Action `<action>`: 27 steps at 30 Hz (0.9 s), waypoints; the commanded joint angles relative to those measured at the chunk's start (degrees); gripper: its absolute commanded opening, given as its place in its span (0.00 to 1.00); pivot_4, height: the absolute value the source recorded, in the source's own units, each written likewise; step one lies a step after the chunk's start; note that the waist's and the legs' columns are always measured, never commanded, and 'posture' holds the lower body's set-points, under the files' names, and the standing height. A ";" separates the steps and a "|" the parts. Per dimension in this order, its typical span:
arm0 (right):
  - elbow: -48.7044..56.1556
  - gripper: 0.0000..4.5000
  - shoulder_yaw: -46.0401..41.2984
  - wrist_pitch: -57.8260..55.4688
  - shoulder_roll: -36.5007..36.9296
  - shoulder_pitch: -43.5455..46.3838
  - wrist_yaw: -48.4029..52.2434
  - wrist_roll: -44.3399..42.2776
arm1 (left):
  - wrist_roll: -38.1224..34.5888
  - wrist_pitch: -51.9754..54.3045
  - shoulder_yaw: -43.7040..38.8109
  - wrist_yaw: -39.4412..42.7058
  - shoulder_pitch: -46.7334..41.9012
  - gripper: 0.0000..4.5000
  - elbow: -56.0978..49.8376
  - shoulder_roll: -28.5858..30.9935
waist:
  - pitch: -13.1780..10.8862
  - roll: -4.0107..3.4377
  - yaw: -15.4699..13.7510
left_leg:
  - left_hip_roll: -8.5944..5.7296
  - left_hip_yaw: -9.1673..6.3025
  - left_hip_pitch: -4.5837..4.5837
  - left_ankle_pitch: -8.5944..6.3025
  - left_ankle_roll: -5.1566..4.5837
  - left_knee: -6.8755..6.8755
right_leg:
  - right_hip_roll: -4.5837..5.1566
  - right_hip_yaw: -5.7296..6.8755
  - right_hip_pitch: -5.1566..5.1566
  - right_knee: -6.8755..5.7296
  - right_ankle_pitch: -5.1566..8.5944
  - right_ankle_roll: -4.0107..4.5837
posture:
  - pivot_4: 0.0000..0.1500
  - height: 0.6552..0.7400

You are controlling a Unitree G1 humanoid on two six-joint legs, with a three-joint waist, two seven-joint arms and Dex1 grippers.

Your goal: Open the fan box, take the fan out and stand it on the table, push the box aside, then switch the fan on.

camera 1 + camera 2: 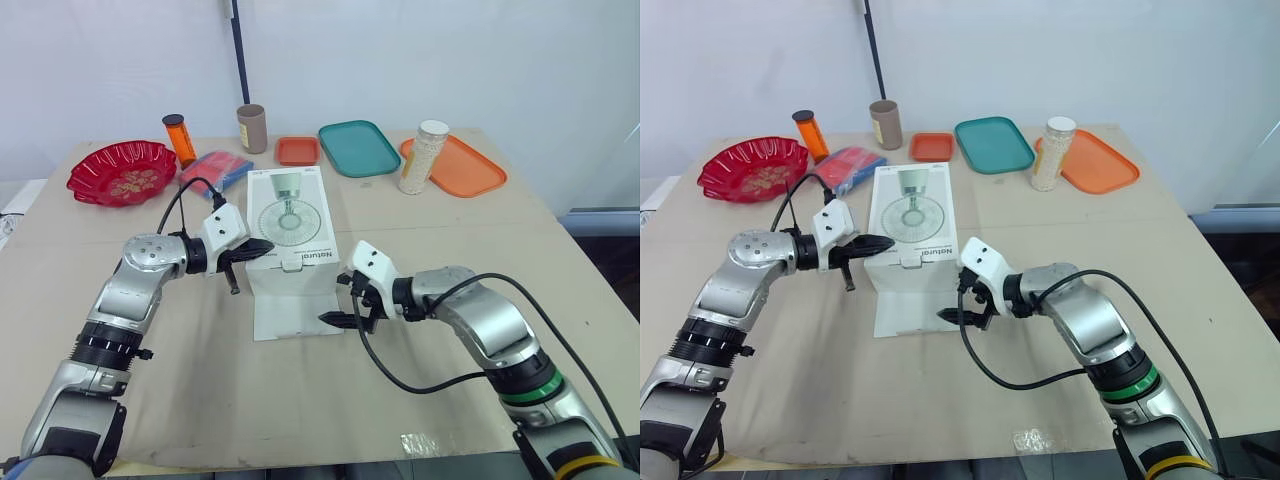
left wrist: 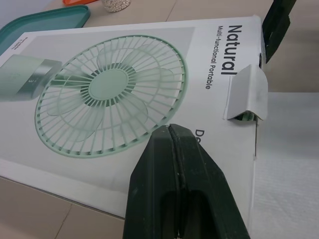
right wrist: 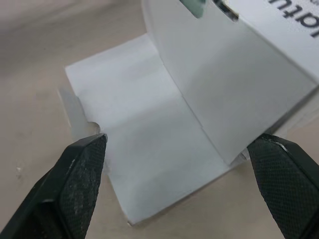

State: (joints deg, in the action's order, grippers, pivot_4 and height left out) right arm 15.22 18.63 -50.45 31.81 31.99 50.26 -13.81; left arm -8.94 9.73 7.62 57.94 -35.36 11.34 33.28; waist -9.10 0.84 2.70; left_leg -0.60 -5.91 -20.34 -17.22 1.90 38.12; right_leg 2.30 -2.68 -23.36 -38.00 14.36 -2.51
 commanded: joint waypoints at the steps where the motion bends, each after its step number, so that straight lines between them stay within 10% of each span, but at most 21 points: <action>1: 3.46 1.00 -0.17 0.36 -0.50 0.92 0.62 -1.73 | 2.41 0.27 1.48 0.38 0.63 0.01 2.05 0.98 | 0.00 0.00 0.00 | 0.00 0.00 0.00 0.00 0.00 0.00 | 0.00 0.00 0.00 0.00 0.00 0.00 | 1.00 1.00; 18: 10.71 1.00 -11.39 -3.43 -0.90 1.15 4.59 -19.34 | 0.52 0.94 -0.60 1.10 0.79 0.01 2.24 3.60 | 0.00 0.00 0.03 | 0.02 -0.02 0.01 0.00 0.00 -0.01 | -0.03 0.00 0.00 0.00 0.00 0.00 | 1.00 1.00; 27: -2.71 1.00 -11.29 -1.22 -8.02 7.96 -2.51 -17.43 | -4.17 4.82 -6.16 1.50 0.16 0.01 0.10 5.66 | -0.05 0.00 0.11 | 0.03 -0.01 -0.02 0.00 -0.01 -0.04 | -0.03 0.01 -0.05 0.02 0.00 0.01 | 1.00 1.00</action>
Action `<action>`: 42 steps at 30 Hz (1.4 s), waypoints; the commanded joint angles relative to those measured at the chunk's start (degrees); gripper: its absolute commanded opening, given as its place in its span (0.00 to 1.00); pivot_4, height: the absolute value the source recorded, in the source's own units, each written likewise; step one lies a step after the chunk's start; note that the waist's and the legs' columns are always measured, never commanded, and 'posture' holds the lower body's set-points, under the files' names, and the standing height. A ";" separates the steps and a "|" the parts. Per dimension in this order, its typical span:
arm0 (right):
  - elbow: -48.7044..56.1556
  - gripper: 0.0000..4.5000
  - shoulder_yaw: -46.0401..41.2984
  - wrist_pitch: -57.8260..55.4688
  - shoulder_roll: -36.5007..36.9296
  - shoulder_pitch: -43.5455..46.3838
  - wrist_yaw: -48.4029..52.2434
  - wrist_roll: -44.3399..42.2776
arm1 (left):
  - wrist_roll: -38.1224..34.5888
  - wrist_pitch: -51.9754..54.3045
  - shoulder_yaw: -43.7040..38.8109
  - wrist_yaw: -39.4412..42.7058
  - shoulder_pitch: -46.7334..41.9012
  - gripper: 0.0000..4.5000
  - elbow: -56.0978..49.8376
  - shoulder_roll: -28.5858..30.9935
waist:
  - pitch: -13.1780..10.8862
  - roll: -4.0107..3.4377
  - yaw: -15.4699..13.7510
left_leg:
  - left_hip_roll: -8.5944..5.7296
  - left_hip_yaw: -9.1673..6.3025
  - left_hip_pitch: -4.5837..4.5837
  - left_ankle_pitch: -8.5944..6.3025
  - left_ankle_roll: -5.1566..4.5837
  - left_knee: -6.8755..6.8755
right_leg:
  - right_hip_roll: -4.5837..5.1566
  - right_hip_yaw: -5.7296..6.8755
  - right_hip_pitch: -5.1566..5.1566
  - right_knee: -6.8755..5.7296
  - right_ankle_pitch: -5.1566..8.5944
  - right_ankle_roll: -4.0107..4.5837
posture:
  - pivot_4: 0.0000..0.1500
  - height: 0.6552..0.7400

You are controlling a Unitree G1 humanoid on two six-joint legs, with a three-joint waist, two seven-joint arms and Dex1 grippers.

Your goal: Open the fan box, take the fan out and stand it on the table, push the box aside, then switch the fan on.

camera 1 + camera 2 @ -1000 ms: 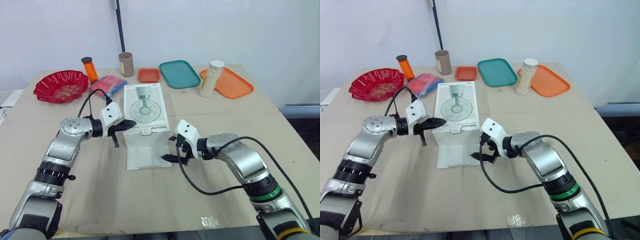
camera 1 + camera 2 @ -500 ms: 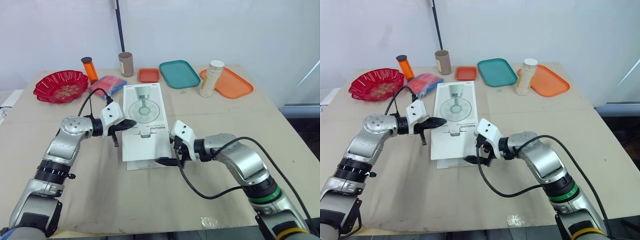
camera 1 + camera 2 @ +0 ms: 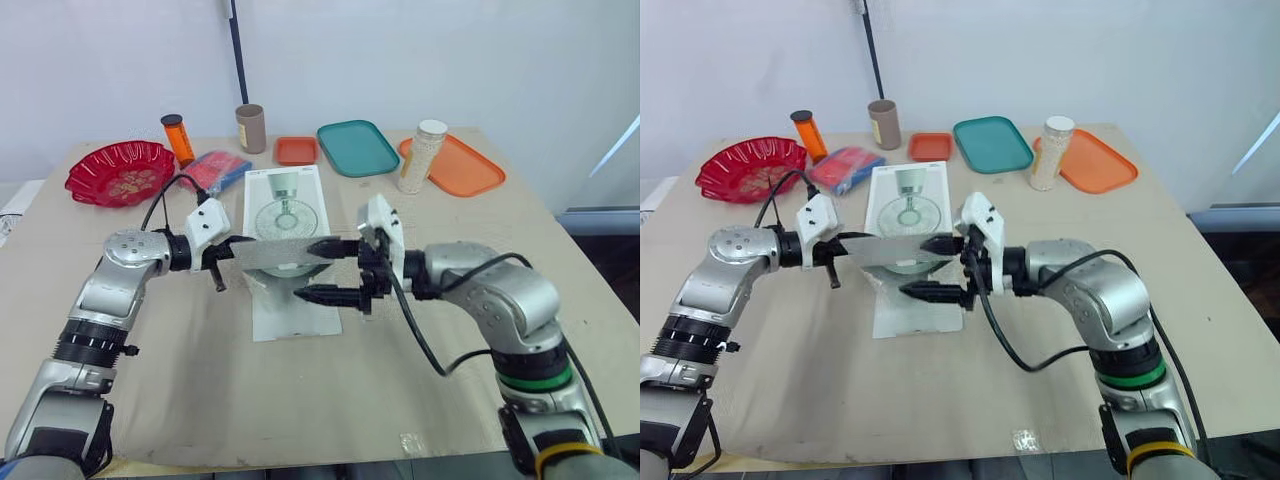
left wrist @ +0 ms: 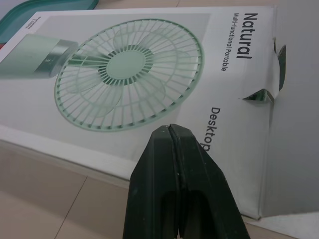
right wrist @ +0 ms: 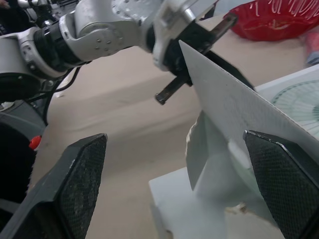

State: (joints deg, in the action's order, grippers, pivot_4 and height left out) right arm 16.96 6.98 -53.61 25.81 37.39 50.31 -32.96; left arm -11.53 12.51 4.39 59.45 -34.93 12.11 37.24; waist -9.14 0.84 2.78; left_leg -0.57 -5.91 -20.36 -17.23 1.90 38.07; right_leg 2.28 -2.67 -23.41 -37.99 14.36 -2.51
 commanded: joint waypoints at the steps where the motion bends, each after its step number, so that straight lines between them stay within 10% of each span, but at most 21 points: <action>1: -5.68 1.00 1.06 2.63 -2.30 2.89 -2.98 2.73 | -1.78 2.36 -3.65 -0.57 -0.54 0.01 -0.73 1.86 | -0.03 -0.01 -0.01 | -0.01 0.00 -0.05 0.00 0.00 0.00 | 0.01 0.00 -0.06 0.00 0.00 0.00 | 1.00 1.00; 12: -10.28 1.00 5.40 5.14 -3.02 2.92 -3.97 7.73 | -9.92 10.78 -6.51 -0.44 -1.13 0.01 -10.21 0.50 | -0.04 0.00 -0.03 | -0.10 -0.09 -0.99 0.17 0.30 0.13 | 0.18 0.08 -0.93 -0.16 -0.02 0.01 | 1.00 1.00; 25: -2.16 1.00 0.11 -2.30 -2.27 4.81 -7.34 3.03 | -1.07 5.97 2.65 -1.03 1.38 0.01 -4.66 -1.39 | -0.02 0.01 -0.06 | -0.12 -0.08 -0.93 0.17 0.30 0.13 | 0.16 0.08 -0.88 -0.19 -0.04 0.03 | 1.00 1.00; 36: 2.85 0.03 8.32 -11.99 1.89 12.57 -9.86 4.79 | -1.12 5.58 2.22 -1.83 2.14 0.00 -4.93 -2.02 | -0.01 0.00 -0.05 | -0.11 -0.08 -0.88 0.17 0.30 0.12 | 0.16 0.09 -0.85 -0.19 -0.05 0.05 | 1.00 1.00; 42: 2.67 0.01 16.54 -10.80 5.06 13.38 -9.54 9.45 | -1.19 5.17 2.06 -2.03 2.09 0.00 -4.45 -2.06 | 0.00 0.02 -0.04 | -0.12 -0.08 -0.88 0.17 0.30 0.16 | 0.16 0.10 -0.82 -0.19 -0.06 0.04 | 1.00 1.00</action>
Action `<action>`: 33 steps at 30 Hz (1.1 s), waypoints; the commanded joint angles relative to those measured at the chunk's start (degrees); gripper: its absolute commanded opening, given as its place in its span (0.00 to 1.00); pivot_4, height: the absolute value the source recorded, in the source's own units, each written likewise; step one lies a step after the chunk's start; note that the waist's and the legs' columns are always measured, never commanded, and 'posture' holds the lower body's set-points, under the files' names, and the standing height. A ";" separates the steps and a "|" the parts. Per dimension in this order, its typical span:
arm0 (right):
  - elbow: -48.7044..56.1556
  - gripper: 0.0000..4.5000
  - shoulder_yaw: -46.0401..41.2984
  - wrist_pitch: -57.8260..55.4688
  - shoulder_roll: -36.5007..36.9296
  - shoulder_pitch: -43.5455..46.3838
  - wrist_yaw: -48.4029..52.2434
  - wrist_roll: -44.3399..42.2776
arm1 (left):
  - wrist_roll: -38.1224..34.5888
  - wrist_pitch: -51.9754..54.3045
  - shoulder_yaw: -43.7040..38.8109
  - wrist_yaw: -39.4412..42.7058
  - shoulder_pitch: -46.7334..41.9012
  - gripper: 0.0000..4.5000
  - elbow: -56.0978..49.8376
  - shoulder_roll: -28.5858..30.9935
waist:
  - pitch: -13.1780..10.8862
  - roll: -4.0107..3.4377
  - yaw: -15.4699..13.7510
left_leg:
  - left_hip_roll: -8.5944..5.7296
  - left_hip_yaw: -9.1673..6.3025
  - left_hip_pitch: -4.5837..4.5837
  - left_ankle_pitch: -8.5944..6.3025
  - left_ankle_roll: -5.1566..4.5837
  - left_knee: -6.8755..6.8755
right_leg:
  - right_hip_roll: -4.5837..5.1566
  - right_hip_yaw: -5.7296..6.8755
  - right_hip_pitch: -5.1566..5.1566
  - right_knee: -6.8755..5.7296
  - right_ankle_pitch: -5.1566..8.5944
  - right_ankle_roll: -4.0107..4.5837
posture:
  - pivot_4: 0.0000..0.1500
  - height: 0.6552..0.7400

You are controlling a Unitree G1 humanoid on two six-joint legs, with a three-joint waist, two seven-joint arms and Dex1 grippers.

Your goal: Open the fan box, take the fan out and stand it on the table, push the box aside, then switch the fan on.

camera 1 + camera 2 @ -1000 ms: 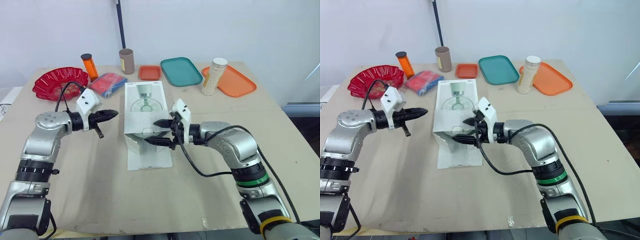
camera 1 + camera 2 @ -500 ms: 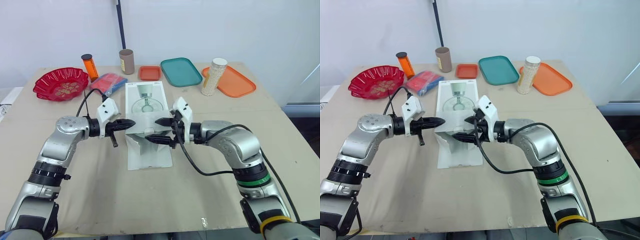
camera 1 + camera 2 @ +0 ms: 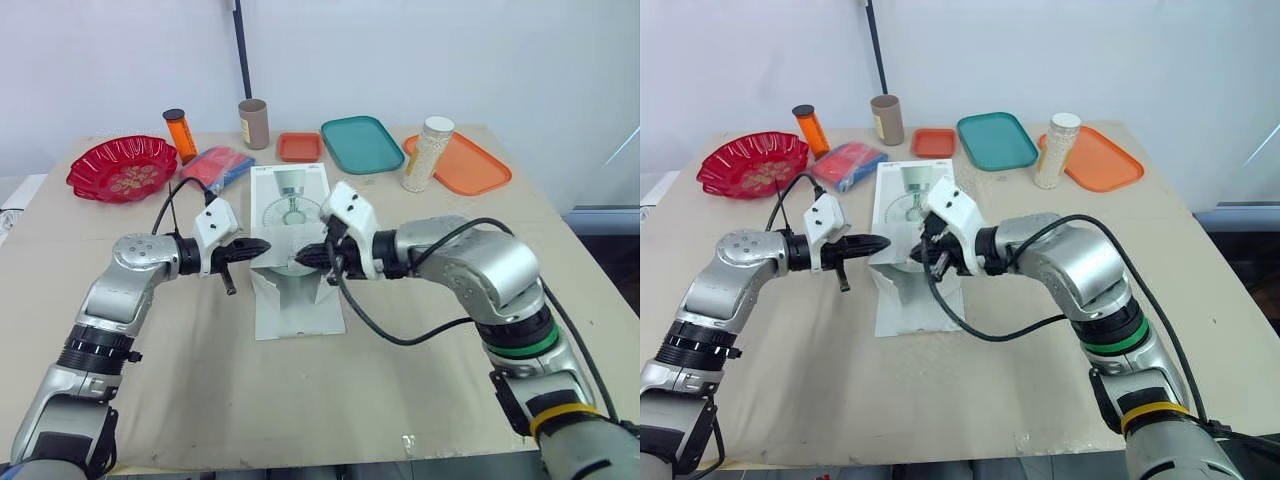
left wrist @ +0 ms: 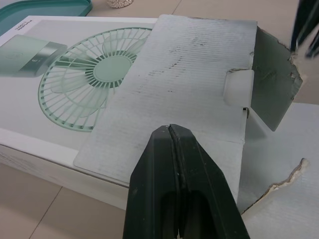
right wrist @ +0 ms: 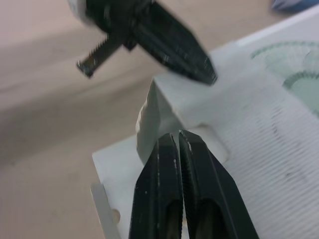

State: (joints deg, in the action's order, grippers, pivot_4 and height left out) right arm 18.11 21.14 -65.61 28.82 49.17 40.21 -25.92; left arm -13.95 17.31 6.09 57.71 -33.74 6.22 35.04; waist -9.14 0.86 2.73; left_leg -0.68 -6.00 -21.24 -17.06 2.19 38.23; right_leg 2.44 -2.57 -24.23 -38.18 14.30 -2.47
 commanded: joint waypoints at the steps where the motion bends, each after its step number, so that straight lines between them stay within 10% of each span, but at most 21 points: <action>1: 2.03 0.01 3.33 1.42 2.83 1.57 0.79 3.03 | 1.24 0.29 0.33 -0.33 0.95 0.00 1.41 0.11 | 0.00 0.00 0.00 | 0.00 -0.01 0.00 0.00 0.00 0.00 | 0.00 0.00 0.00 0.00 0.00 0.00 | 1.00 1.00; 17: 8.33 0.01 3.62 4.48 15.06 -6.24 5.70 6.96 | 2.12 -1.28 1.10 -0.12 -0.11 0.00 3.17 -0.61 | 0.01 0.01 -0.12 | -0.03 -0.02 0.00 -0.01 -0.01 0.03 | 0.02 0.03 0.04 0.02 0.00 0.00 | 1.00 1.00; 33: -8.48 0.01 1.56 9.53 3.97 -4.01 -2.92 15.54 | 3.10 -1.95 1.01 -0.12 0.56 0.00 2.95 -0.25 | 0.04 0.04 -0.03 | 0.01 0.00 0.14 -0.01 -0.02 0.06 | -0.02 0.03 0.16 0.02 0.00 0.00 | 1.00 1.00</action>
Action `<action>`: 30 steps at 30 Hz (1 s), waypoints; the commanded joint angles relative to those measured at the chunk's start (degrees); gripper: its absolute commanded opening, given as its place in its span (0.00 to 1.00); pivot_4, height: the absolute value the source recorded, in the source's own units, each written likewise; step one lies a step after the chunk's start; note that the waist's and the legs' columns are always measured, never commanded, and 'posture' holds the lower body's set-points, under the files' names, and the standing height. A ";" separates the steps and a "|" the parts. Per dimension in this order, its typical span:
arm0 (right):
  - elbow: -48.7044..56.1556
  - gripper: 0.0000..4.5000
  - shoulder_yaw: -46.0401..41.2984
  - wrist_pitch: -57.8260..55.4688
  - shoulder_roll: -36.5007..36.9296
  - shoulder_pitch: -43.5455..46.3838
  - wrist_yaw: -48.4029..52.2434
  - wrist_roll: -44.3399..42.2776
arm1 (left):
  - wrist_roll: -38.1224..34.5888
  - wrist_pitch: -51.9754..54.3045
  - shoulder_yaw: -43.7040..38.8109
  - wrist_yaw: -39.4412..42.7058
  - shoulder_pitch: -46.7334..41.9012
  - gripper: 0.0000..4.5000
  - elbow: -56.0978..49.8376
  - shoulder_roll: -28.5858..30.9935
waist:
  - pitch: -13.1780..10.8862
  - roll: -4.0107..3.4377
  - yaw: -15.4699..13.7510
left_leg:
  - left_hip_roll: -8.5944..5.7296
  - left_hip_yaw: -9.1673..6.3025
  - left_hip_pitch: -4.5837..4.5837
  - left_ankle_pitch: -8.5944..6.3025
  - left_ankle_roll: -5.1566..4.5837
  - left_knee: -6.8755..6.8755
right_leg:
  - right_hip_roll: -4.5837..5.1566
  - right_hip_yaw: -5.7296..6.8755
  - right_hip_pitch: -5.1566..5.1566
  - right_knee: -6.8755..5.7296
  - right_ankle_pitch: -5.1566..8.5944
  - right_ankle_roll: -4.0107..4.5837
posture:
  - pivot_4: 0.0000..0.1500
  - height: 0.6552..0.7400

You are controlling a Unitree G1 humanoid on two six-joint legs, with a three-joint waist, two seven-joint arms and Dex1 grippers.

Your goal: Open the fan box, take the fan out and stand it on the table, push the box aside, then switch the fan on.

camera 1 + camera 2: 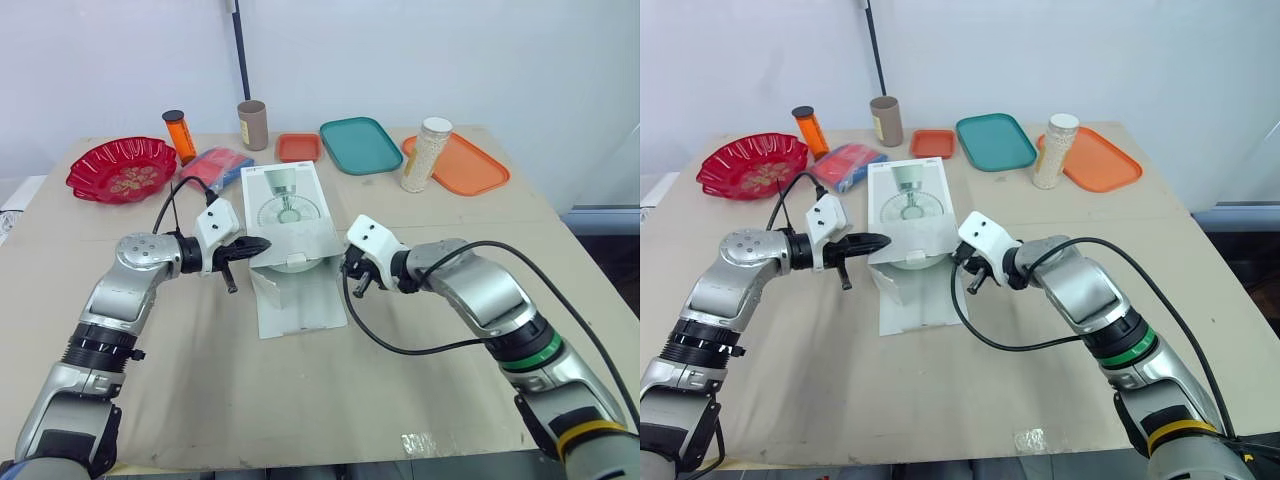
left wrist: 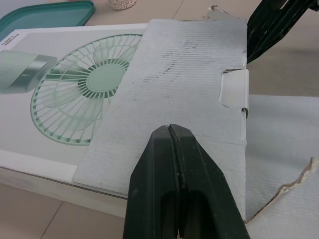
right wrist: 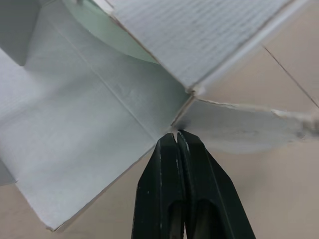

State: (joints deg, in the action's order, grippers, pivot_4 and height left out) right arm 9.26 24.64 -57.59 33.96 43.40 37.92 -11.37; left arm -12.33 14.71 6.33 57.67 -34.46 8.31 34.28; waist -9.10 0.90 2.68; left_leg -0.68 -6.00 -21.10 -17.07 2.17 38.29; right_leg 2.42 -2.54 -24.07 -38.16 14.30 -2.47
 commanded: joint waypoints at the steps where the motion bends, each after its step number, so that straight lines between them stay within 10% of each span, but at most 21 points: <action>1: 0.04 0.01 -2.17 1.63 -1.74 1.90 -0.85 1.11 | 1.53 0.62 0.74 -0.09 1.34 0.00 0.90 0.56 | 0.00 0.00 0.02 | 0.00 0.01 0.00 0.00 0.00 0.00 | 0.00 0.00 0.00 0.00 0.00 0.00 | 1.00 1.00; 30: -1.84 0.01 -4.79 2.73 -7.30 1.03 0.92 2.52 | 2.92 -1.53 0.81 -1.01 1.89 0.00 3.93 1.27 | 0.06 -0.09 0.30 | 0.04 0.05 0.06 0.00 0.00 -0.01 | -0.04 -0.03 0.00 -0.03 -0.03 0.05 | 1.00 1.00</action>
State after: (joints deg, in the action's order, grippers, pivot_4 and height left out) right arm 5.81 20.51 -56.32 27.20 43.55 38.23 -8.50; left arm -11.54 12.29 5.69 56.73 -34.18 10.58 35.29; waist -9.04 0.81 2.99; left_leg -0.63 -5.95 -21.04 -17.07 2.17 38.28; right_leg 2.37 -2.57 -24.07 -38.19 14.27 -2.41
